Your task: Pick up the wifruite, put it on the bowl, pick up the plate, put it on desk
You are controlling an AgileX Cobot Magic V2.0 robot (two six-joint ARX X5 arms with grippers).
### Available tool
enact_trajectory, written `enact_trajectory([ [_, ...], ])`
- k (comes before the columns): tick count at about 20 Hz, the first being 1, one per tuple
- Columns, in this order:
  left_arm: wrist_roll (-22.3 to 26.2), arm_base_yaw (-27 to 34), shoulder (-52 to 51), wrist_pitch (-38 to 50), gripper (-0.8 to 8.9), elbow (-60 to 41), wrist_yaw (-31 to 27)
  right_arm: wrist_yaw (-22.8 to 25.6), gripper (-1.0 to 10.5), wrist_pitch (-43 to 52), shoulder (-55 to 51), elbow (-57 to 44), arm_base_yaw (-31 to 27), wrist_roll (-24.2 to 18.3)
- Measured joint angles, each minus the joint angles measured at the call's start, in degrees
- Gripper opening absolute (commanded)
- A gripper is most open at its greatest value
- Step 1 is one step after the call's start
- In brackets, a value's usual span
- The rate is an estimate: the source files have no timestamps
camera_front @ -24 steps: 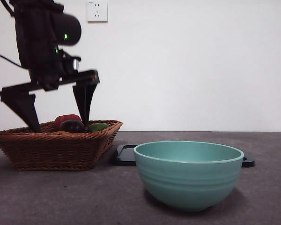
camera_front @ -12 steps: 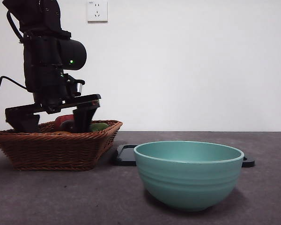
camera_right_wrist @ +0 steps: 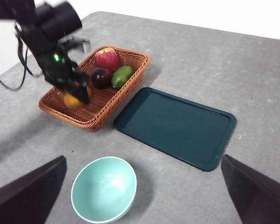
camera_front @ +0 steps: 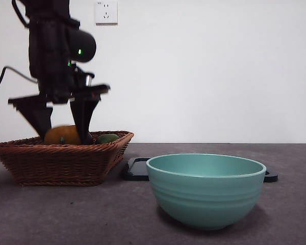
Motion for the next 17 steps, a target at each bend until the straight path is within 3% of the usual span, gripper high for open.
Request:
enact_trajectory([
  [4,0.8,-1.2,-1.5,-5.7,1.84,3.8,-0.1,0.0,6.5,0.0,0.0,0.0,0.0,0.0],
  [8,1.1,-5.7,-9.4,-8.9,1.84,3.8,-0.1,0.0,6.5,0.0,0.0,0.0,0.0,0.0],
  [11,0.0,-10.7,-14.7,-11.9,1.84,4.1,-0.1,0.0,6.5,-0.1,0.0,0.0,0.0,0.0],
  [17,-3.0,-22.7,-15.6,-13.3,1.83,4.1,-0.1,0.0,6.5,-0.1,0.0,0.0,0.0,0.0],
])
